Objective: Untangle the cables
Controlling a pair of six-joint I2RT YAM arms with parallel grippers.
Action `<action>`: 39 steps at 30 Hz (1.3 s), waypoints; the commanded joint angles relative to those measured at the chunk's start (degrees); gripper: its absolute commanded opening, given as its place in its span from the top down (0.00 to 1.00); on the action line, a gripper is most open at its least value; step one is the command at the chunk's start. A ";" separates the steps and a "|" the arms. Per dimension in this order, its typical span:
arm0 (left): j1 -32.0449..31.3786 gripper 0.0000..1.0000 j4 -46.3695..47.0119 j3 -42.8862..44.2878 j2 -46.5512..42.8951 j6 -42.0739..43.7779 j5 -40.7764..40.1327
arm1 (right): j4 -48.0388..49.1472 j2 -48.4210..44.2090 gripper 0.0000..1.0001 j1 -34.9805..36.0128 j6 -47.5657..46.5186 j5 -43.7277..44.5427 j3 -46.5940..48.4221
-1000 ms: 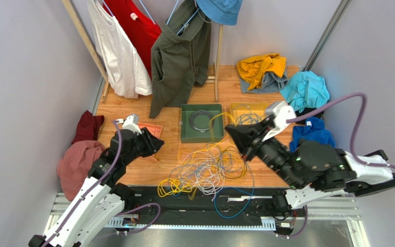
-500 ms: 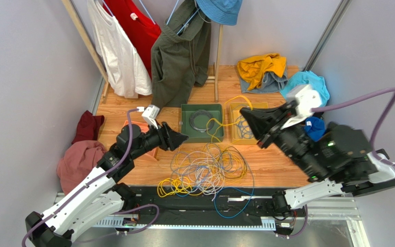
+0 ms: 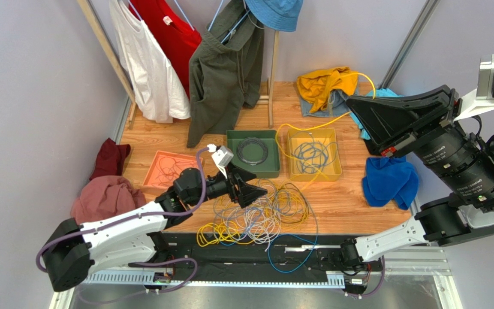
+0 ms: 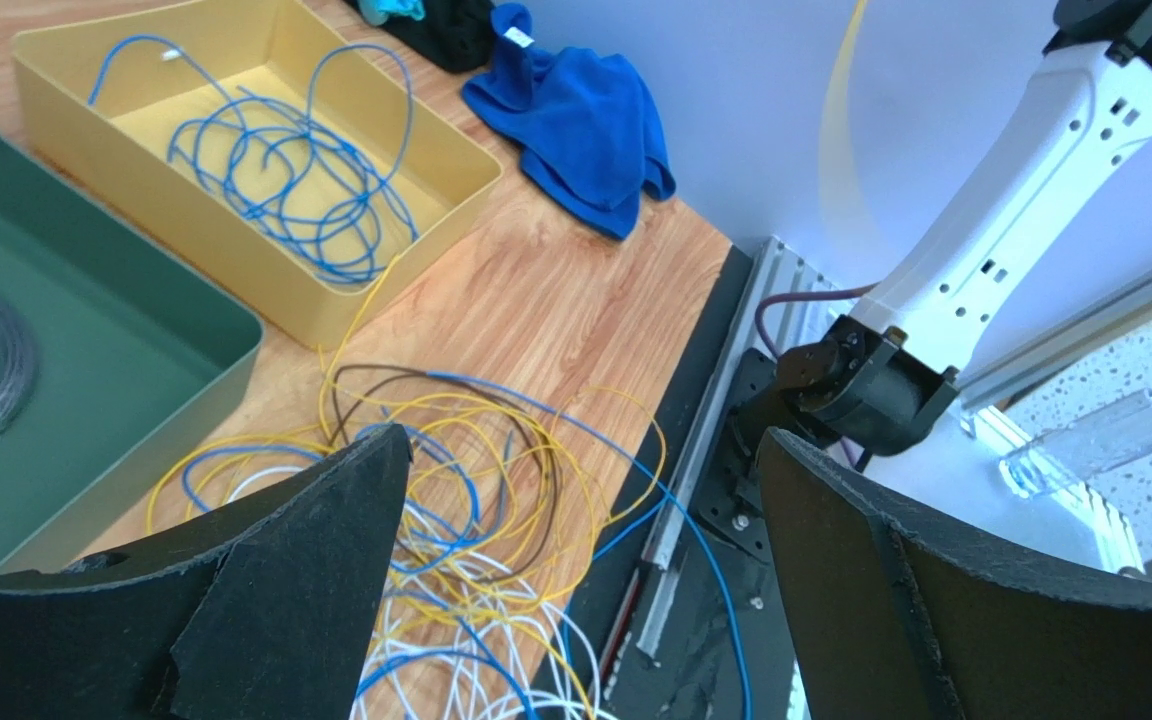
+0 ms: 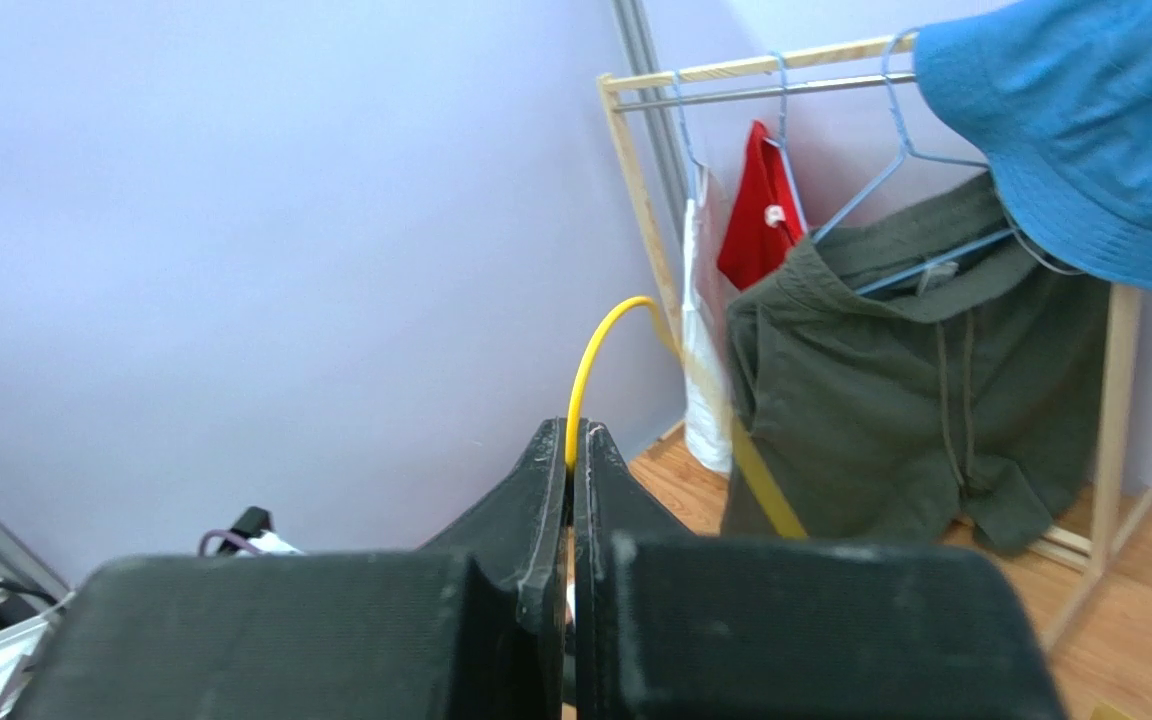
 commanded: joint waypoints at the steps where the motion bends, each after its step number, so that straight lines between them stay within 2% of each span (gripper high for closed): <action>1: -2.23 0.05 17.98 -1.75 3.43 3.37 -0.83 | -2.75 3.50 1.00 0.38 0.80 -4.40 5.31; 6: -3.56 0.04 19.48 -0.70 7.22 4.52 -1.45 | -2.76 3.42 1.00 0.30 0.89 -4.06 4.53; 10: -3.65 0.04 16.95 -1.93 4.77 3.21 -7.58 | 0.93 0.97 1.00 0.30 -1.82 -0.47 -1.09; 13: -3.65 0.06 3.35 -1.14 -0.85 1.54 -14.51 | 4.01 0.26 1.00 0.21 -5.16 2.79 -5.58; 14: -3.65 0.07 -4.78 -0.88 -3.74 0.57 -17.94 | 4.62 0.26 1.00 0.12 -5.96 3.32 -6.98; 17: -3.65 0.08 -19.21 -0.53 -8.32 -3.20 -25.78 | 5.51 1.40 1.00 -0.93 -8.07 4.82 -7.17; 19: -3.65 0.08 -28.01 -0.70 -9.91 -7.33 -30.08 | 5.60 2.97 1.00 -2.16 -8.52 4.91 -6.99; 21: -3.65 0.09 -31.82 -0.79 -11.76 -10.32 -31.50 | 4.38 4.03 1.00 -4.70 -8.08 4.21 -6.21; 24: -3.56 0.09 -37.80 -0.09 -13.52 -13.93 -33.52 | -3.67 7.89 1.00 -12.33 -1.07 -2.62 -2.44; 25: -3.65 0.09 -40.34 0.18 -13.78 -14.37 -34.66 | -5.46 10.17 1.00 -17.23 0.69 -7.69 -1.90; 27: -3.65 0.09 -43.78 1.92 -13.53 -16.13 -36.16 | -6.71 12.11 1.00 -20.69 2.38 -10.11 -2.07; 30: -3.56 0.08 -50.37 4.47 -11.68 -18.15 -38.45 | -6.71 15.72 1.00 -27.19 4.29 -13.97 -2.25; 32: -3.65 0.07 -53.72 5.36 -10.10 -19.55 -39.33 | -6.62 17.39 1.00 -34.31 7.19 -20.38 -2.77; 34: -3.65 0.07 -55.30 5.80 -9.31 -20.26 -39.68 | -5.13 18.45 1.00 -40.62 10.10 -25.64 -3.91; 39: -3.65 0.07 -55.13 4.40 -10.62 -21.67 -38.63 | 1.20 21.51 1.00 -48.47 12.22 -32.87 -8.40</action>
